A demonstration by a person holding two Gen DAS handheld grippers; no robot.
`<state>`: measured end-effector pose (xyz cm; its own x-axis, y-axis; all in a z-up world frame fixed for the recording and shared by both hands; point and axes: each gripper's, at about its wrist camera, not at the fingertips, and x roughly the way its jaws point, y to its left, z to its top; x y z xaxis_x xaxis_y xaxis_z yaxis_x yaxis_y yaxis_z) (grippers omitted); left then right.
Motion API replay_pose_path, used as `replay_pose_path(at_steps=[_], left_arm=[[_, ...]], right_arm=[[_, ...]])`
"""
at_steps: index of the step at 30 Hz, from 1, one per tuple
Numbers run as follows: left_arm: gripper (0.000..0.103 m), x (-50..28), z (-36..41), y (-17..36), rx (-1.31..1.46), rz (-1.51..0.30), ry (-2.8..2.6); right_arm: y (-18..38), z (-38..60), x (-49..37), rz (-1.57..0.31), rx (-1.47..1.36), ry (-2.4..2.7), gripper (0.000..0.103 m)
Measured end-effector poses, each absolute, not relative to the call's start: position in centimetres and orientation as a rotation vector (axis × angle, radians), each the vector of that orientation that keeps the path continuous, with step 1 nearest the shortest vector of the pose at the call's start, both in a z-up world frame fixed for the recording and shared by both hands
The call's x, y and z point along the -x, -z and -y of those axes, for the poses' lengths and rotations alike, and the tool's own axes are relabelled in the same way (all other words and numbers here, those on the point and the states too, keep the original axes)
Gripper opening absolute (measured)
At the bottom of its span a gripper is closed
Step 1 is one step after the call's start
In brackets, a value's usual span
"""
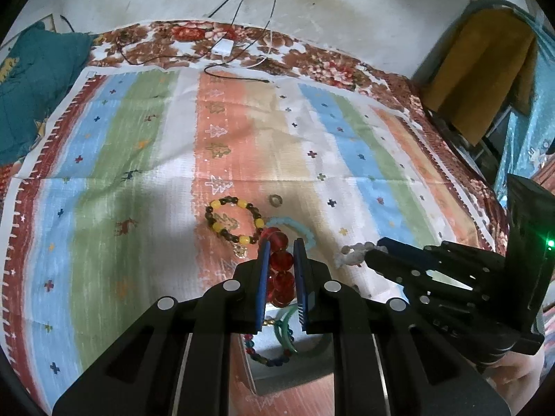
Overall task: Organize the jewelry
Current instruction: 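Lower both bracelets into the silver tin and open both tools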
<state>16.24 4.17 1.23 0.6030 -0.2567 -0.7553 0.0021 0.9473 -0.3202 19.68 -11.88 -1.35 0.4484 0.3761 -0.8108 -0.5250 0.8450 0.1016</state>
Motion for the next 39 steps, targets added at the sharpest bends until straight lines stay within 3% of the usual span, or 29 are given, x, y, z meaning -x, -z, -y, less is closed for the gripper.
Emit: replay_pose_path(at_steps=[39], left_arm=[[0.013, -9.7, -1.7, -0.1, 0.272, -0.934, 0.180]], right_arm=[[2.3, 12.1, -13.0, -0.982, 0.210, -0.648, 0.019]])
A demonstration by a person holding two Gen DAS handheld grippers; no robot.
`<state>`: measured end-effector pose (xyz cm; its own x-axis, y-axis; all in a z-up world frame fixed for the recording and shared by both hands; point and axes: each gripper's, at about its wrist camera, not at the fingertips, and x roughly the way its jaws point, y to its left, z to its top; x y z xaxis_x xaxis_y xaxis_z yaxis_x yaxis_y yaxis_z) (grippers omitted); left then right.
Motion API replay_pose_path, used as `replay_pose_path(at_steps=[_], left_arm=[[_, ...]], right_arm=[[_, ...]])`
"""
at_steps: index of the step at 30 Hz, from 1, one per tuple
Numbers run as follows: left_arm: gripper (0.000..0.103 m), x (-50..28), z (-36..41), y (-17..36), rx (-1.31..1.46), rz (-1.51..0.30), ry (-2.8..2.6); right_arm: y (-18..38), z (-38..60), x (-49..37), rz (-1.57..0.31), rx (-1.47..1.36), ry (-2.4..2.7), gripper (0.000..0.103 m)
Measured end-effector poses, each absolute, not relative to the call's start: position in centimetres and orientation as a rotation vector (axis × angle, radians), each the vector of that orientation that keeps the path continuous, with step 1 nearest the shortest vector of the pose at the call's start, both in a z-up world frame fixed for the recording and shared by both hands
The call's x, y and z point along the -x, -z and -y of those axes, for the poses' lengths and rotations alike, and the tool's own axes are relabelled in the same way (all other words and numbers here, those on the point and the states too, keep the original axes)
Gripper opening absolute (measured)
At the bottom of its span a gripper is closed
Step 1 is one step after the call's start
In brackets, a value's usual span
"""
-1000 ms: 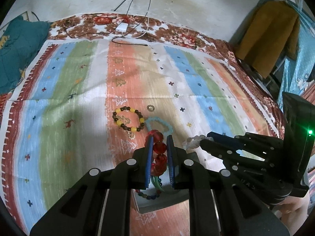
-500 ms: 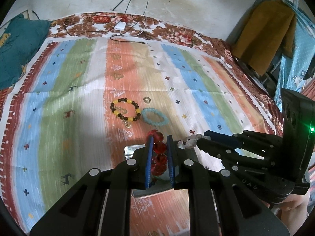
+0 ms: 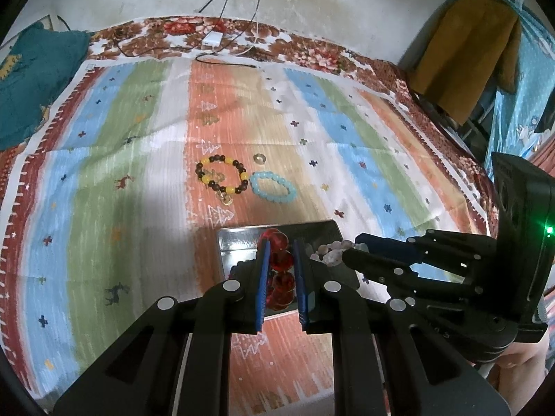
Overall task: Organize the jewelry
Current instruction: 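Lower both bracelets into the silver tin and open both tools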
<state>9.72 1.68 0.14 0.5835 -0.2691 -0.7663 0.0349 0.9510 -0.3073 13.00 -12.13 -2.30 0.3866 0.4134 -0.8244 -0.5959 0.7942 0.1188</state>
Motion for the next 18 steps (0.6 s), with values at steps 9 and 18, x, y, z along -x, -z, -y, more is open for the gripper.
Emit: replay_pose_path(at_steps=[9, 18], left_arm=[[0.044, -10.4, -3.5, 0.4, 0.331, -0.936, 0.110], [0.073, -12.6, -5.3, 1.5, 0.341, -0.970, 0.019]], right_arm=[[2.9, 12.6, -13.9, -1.007, 0.202, -0.591, 0.051], [2.8, 13.9, -16.2, -1.003, 0.140, -0.513, 0.068]])
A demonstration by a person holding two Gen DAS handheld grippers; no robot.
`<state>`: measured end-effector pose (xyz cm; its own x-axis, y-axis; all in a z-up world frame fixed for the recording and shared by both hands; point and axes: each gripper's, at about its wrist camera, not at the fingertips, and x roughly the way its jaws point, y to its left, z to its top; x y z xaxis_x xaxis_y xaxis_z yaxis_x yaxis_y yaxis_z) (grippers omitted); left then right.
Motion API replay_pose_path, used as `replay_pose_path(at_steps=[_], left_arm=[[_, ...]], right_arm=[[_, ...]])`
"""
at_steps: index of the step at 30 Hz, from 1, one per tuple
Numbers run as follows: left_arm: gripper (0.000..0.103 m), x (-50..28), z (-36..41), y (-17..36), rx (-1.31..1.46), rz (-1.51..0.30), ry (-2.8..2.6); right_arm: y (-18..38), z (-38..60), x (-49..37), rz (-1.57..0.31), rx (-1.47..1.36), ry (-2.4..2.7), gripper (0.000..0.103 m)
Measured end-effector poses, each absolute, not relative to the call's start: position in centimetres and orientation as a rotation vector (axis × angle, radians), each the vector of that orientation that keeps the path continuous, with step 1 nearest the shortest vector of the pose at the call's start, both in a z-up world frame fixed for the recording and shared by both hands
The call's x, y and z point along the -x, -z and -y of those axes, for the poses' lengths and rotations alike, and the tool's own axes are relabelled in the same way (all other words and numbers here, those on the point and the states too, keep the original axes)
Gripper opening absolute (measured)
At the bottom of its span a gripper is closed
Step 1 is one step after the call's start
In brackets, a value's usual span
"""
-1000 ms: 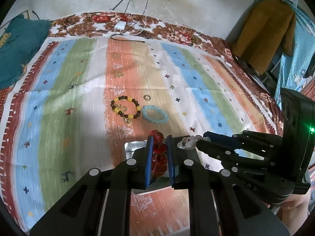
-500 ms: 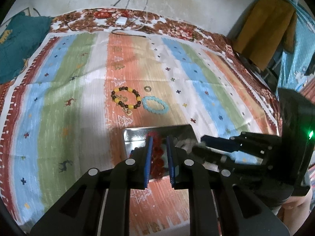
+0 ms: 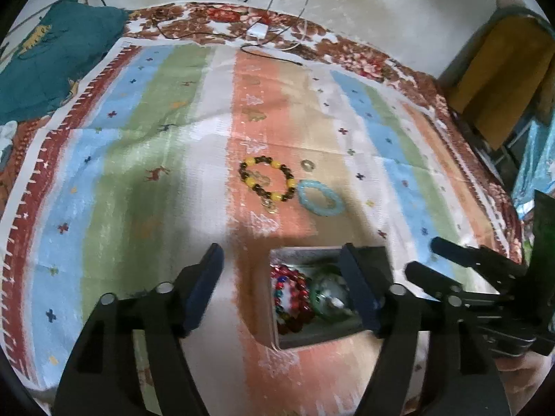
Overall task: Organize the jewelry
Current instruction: 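Lower both bracelets into the silver tin and open both tools, then withdraw both open tools from the tin toward the remaining bracelets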
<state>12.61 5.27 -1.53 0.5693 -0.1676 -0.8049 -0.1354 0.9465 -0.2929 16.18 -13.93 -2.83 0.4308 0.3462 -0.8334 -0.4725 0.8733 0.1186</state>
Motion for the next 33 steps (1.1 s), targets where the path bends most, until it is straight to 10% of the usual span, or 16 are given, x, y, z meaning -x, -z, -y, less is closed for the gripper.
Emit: replay_pose_path(at_steps=[33], left_arm=[[0.083, -21.6, -7.5, 7.4, 0.343, -1.153, -0.005]], right_arm=[[5.9, 13.2, -24.3, -1.061, 0.131, -0.426, 0.084]])
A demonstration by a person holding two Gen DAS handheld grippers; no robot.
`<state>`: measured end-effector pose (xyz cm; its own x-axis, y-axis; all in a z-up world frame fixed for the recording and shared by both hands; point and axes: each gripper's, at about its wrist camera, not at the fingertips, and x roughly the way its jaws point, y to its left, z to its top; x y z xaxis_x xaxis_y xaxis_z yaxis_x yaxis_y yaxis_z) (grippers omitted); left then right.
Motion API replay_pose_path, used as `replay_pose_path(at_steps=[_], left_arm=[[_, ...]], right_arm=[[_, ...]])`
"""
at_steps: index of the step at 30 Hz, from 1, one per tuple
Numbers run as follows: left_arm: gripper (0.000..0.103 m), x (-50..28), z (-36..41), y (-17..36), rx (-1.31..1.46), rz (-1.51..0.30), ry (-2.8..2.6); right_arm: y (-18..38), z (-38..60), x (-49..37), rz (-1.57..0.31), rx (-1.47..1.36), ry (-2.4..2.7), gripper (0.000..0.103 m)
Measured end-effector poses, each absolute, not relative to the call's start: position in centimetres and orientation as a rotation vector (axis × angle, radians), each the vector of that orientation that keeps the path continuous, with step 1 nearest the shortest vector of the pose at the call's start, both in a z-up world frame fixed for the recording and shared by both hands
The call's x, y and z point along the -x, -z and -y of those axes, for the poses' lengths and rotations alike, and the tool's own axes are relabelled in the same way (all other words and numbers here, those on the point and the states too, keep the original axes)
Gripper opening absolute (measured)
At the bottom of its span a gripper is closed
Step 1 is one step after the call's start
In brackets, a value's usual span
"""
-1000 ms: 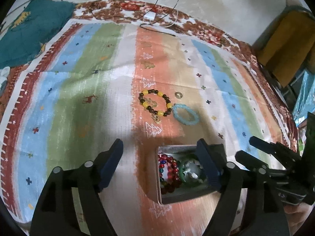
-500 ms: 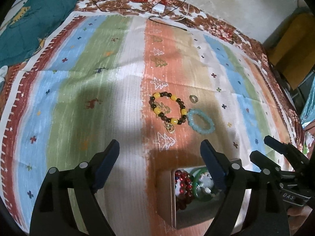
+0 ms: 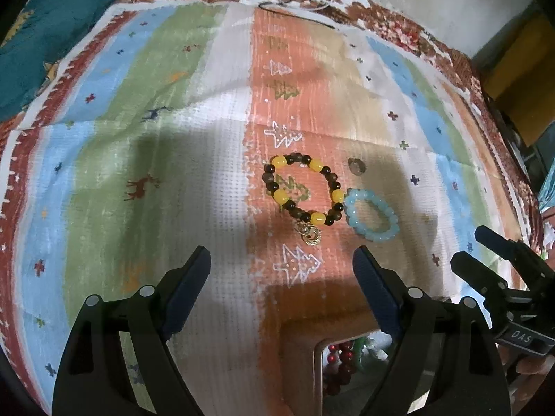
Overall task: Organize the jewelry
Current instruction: 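Withdraw both open tools from the tin toward the remaining bracelets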
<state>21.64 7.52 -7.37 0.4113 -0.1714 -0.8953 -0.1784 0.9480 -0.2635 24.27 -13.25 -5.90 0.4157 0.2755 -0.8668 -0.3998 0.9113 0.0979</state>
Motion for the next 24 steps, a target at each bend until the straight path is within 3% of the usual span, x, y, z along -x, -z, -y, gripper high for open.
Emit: replay_pose_path(at_steps=[24], left_arm=[[0.081, -25.5, -6.5, 11.0, 0.302, -1.260, 0.072]], right_arm=[[10.4, 12.4, -29.0, -1.137, 0.158, -0.396, 0.084]])
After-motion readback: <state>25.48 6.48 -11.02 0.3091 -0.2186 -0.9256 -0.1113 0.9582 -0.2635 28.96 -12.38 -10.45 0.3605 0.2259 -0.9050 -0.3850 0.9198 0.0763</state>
